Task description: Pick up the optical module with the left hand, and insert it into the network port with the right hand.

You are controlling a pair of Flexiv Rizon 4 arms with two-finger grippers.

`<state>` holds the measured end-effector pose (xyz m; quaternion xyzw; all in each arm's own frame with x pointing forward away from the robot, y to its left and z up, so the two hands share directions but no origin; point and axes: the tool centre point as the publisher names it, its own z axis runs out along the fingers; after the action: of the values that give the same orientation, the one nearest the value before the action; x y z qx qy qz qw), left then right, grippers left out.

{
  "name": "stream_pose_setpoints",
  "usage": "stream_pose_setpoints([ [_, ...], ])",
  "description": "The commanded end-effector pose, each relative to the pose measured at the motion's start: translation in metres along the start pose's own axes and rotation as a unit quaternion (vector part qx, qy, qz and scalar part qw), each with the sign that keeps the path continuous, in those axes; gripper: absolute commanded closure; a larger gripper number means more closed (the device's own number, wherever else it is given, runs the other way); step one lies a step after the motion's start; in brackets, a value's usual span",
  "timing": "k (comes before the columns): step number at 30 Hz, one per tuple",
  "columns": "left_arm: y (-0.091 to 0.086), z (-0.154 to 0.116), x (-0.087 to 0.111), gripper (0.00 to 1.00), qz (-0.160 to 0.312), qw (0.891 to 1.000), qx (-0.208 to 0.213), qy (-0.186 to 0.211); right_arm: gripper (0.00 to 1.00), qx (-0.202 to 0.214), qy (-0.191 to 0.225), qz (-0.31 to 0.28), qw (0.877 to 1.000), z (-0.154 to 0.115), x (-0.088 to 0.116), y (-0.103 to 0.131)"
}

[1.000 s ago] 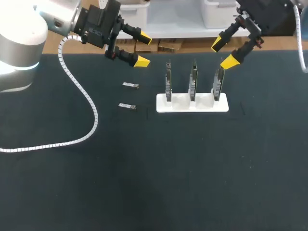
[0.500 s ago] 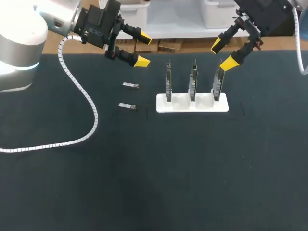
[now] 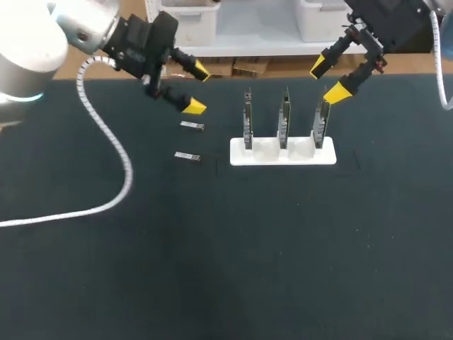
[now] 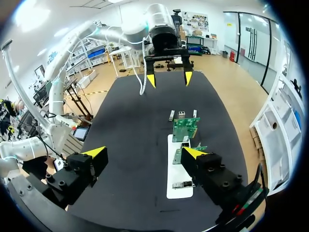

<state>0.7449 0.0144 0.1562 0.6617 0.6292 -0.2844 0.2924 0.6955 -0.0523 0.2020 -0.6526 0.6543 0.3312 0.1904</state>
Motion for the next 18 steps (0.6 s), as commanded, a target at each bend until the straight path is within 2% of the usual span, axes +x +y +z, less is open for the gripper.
stream_pose_setpoints([
  [1, -0.007, -0.015, 0.014, 0.00, -0.005, 0.999, 0.014, 0.038, 0.00, -0.001, 0.000, 0.000, 1.000, 0.000, 0.000, -0.001],
  [4, -0.018, -0.015, 0.025, 0.00, 0.004, 0.996, 0.031, 0.085, 0.00, -0.001, 0.000, 0.000, 1.000, 0.000, 0.000, -0.001],
  [9, -0.029, -0.012, 0.037, 0.00, 0.019, 0.990, 0.041, 0.136, 0.00, -0.001, 0.000, 0.000, 1.000, 0.000, 0.000, -0.001],
  [14, -0.036, -0.003, 0.046, 0.00, 0.064, 0.975, 0.062, 0.204, 0.00, -0.001, 0.000, 0.000, 1.000, 0.000, 0.000, -0.001],
  [18, -0.034, 0.001, 0.055, 0.00, 0.073, 0.966, 0.069, 0.239, 0.00, -0.001, 0.000, 0.000, 1.000, 0.000, 0.000, -0.001],
])
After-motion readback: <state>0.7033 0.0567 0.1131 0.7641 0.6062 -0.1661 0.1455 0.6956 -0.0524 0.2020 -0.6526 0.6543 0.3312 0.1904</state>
